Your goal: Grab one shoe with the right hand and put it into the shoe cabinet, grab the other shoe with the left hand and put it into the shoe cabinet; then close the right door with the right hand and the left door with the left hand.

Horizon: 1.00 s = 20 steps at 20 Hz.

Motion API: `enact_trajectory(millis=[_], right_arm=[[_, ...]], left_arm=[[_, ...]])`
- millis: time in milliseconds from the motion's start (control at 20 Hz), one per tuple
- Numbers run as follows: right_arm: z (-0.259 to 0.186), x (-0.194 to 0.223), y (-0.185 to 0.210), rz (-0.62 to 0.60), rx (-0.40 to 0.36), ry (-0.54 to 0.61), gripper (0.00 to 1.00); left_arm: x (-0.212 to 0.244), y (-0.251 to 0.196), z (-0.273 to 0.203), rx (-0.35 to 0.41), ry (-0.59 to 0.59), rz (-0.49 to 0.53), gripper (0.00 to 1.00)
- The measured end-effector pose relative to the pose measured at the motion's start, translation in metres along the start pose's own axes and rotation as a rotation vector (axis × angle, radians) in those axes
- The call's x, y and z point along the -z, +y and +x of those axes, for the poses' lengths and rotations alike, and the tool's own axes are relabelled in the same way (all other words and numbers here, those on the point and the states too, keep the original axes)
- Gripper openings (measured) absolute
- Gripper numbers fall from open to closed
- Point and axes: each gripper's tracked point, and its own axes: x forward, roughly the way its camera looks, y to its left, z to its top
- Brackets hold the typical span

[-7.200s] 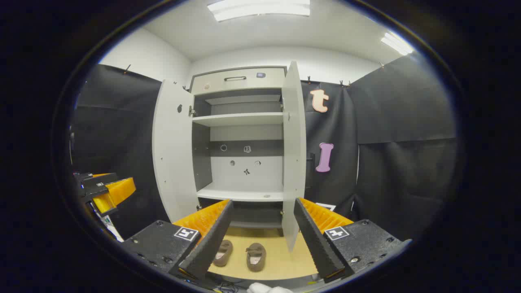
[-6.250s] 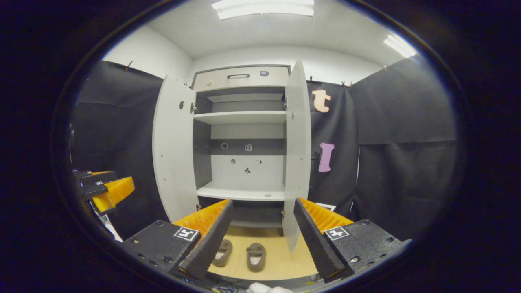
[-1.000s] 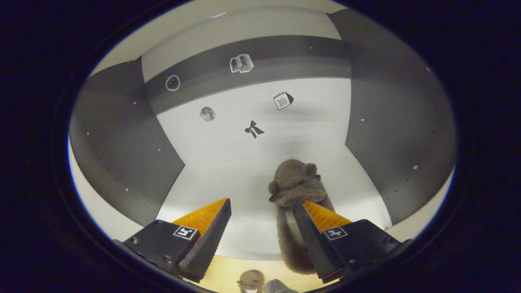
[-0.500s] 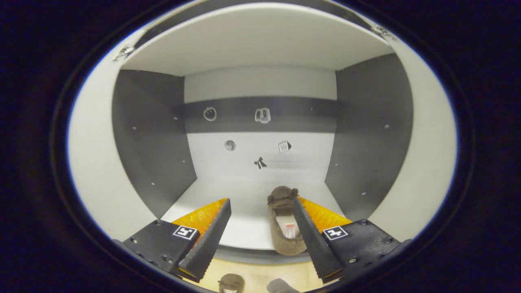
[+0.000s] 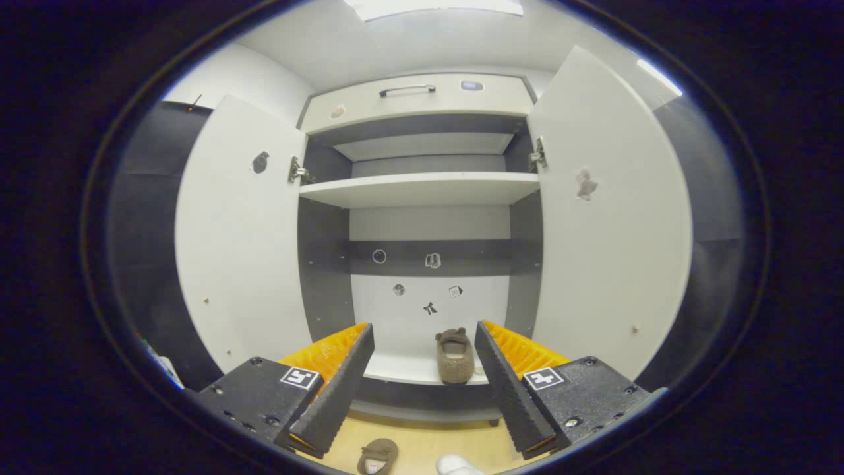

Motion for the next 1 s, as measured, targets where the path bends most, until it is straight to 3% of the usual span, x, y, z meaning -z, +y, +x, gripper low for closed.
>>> enact_trajectory(millis=[250, 500, 600, 750, 1000], right_arm=[[-0.088, 0.035, -0.027, 0.051, 0.015, -0.023, 0.98], [-0.142, 0.084, -0.073, 0.111, 0.103, -0.001, 0.99], [-0.146, 0.097, -0.092, 0.105, 0.116, 0.036, 0.98], [-0.141, 0.094, -0.115, 0.126, 0.101, 0.037, 0.99], [-0.128, 0.109, -0.138, 0.114, 0.036, 0.091, 0.99]], left_arm=[[0.009, -0.012, 0.012, 0.051, 0.01, 0.0, 0.96], [0.017, -0.051, 0.043, 0.11, 0.035, 0.024, 0.96], [0.02, -0.063, 0.05, 0.109, 0.033, 0.053, 1.0], [0.033, -0.084, 0.062, 0.108, 0.042, 0.068, 0.96], [0.095, -0.11, 0.087, 0.081, 0.137, 0.106, 0.96]])
